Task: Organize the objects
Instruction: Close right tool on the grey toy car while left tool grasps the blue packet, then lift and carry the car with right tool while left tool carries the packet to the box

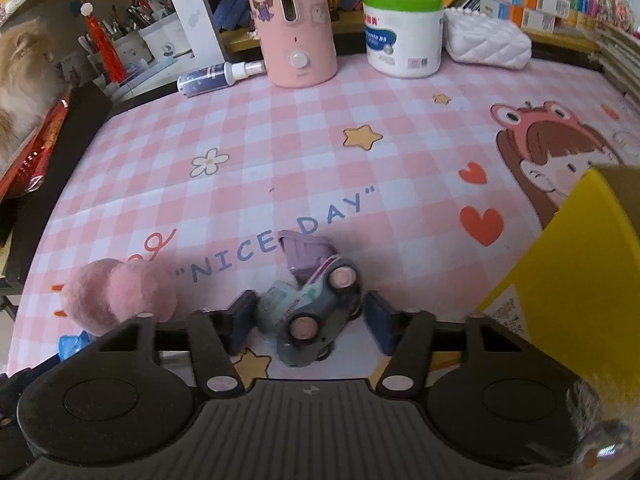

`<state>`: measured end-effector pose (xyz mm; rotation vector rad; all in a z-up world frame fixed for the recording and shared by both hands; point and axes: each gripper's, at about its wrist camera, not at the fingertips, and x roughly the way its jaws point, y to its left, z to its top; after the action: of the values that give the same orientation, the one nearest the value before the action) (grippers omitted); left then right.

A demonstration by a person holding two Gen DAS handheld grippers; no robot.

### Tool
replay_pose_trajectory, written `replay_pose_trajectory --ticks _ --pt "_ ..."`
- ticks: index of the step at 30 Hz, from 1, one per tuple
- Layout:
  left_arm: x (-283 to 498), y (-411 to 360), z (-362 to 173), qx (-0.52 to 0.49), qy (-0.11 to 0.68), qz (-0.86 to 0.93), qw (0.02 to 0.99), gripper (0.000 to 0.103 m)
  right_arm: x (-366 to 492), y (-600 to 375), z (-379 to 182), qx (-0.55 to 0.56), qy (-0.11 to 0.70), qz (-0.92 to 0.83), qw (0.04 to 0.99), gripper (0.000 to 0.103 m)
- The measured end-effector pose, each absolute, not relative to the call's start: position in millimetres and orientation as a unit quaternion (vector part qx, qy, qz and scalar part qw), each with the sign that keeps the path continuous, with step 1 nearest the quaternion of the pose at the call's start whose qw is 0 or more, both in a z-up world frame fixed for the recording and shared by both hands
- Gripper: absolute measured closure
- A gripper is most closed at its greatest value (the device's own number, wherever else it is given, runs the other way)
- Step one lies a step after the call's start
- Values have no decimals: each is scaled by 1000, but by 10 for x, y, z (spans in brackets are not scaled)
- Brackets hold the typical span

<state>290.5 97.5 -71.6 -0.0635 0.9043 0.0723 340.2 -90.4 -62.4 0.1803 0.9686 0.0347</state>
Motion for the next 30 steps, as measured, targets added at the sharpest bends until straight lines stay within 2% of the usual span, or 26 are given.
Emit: replay_pose_trajectory --ticks 3,5,6,17,23,30 --pt "2810 1028 -648 -41 429 32 902 61 3380 -923 -613 88 461 22 883 50" --pt "2723 1064 -592 -51 423 29 904 62 3335 -936 -571 87 454 22 887 60" --pt "2680 1076 -565 -54 421 27 905 62 3300 -934 -537 86 449 27 889 61" --pt "2110 1150 -286 -64 392 -4 918 63 2683 -951 -131 68 395 60 914 64" --pt "1756 1252 -180 -74 380 -13 922 63 2333 -963 -72 78 400 62 911 64" --pt "1292 1414 -66 -91 368 -22 925 63 1784 -870 30 36 399 95 911 64"
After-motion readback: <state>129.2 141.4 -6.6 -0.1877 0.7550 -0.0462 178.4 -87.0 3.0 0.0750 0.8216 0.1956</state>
